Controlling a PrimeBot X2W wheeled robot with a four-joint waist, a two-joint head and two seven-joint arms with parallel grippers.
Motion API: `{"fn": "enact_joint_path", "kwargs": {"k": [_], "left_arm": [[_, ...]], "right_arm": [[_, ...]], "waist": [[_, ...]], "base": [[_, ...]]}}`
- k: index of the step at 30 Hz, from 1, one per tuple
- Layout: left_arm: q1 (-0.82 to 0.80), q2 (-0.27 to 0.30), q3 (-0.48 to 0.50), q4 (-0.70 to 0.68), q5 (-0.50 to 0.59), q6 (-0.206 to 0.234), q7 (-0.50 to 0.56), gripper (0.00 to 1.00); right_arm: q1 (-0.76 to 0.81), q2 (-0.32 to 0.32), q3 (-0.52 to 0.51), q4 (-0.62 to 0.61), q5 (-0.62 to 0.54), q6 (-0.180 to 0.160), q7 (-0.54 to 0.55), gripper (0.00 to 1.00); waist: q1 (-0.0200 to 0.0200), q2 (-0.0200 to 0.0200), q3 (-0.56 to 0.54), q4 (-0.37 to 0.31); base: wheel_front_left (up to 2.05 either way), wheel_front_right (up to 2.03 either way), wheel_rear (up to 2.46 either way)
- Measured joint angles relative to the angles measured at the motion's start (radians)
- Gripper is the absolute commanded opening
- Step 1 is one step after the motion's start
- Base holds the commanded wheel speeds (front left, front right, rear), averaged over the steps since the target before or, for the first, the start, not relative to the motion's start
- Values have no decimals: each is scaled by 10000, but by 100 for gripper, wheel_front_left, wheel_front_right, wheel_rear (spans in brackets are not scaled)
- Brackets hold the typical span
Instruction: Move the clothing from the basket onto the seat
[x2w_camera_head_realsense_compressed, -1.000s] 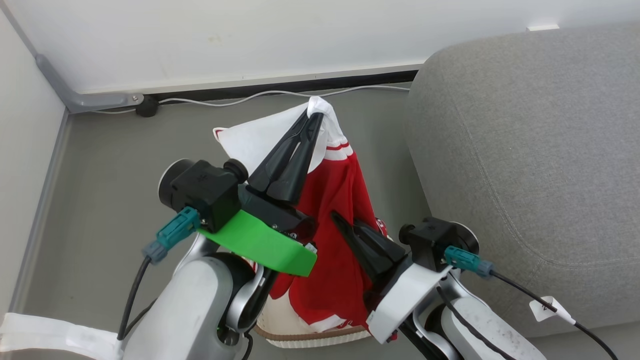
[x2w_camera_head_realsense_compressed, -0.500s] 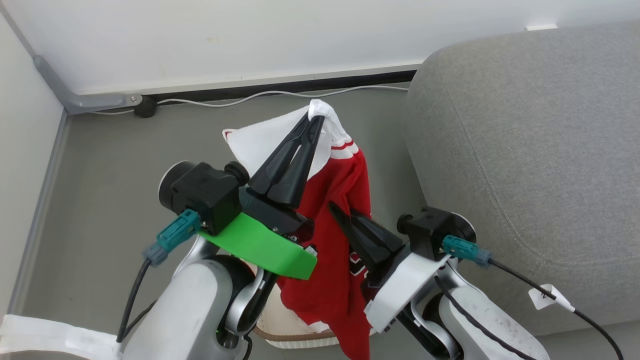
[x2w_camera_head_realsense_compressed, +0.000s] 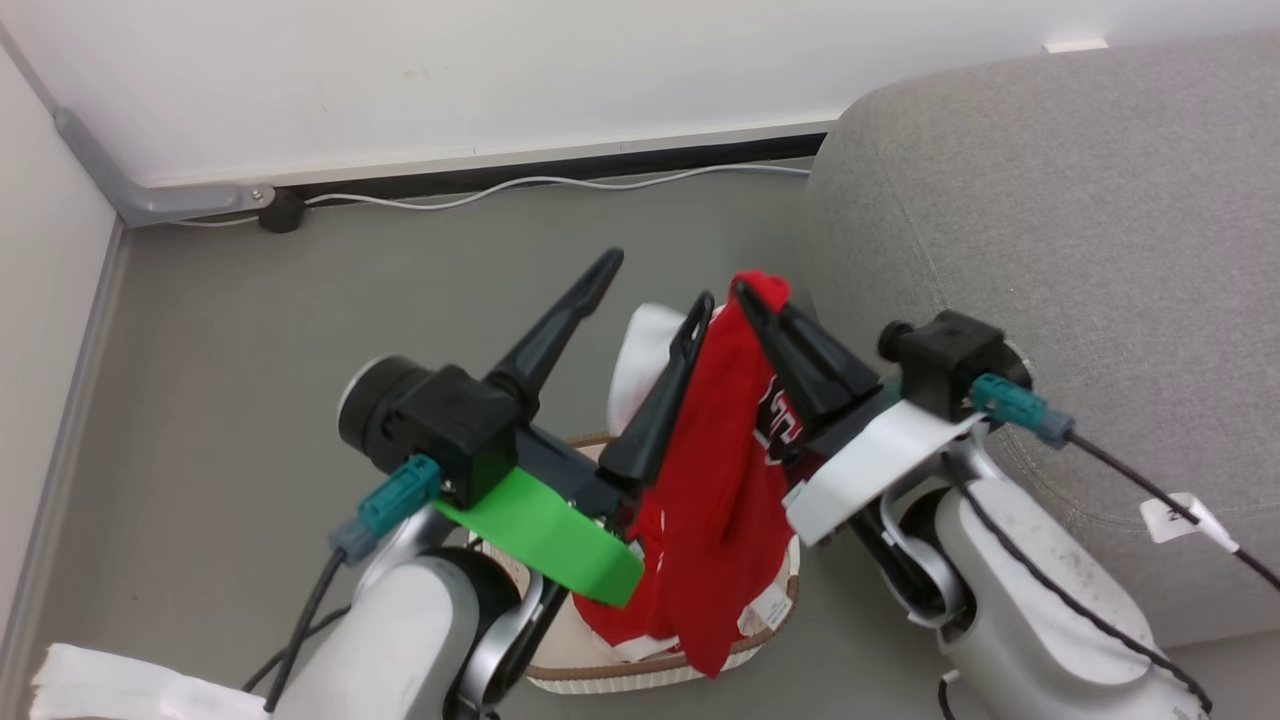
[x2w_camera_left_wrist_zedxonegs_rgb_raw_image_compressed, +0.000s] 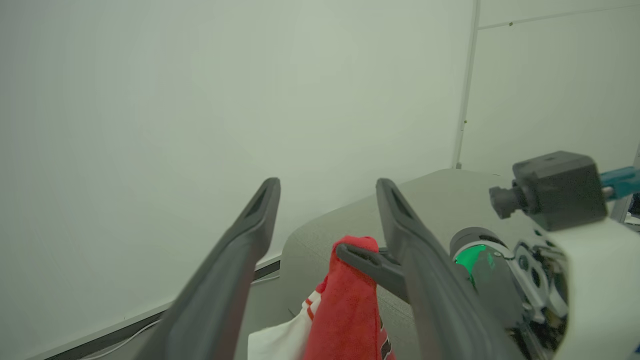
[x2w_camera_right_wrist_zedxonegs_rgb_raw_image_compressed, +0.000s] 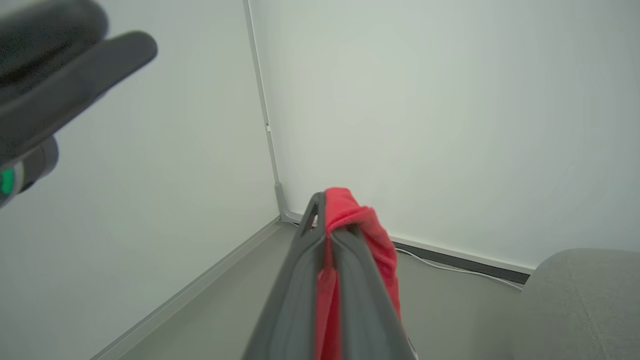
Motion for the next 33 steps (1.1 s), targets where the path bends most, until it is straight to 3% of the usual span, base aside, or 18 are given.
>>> {"fn": "enact_joint_path", "kwargs": {"k": [5,19,33], "left_arm": [[428,173,-316,130,-4,-65,151,100],[936,506,-581,-59,153,-100,412,100],[957,807,-621,-453,339,-90,677,100]], "right_arm": [[-258,-142,-520,148,90,-222,-136,0],[-454,-456,-1085,437,270,-320,-184,0],[-696,-667,-1536,460,387,-420,-326,0]], "waist": [[0,0,27,-48],[0,0,265,-468],[0,1,878,-1388]], "base": [[0,0,0],[0,0,0],[0,0,0]]}}
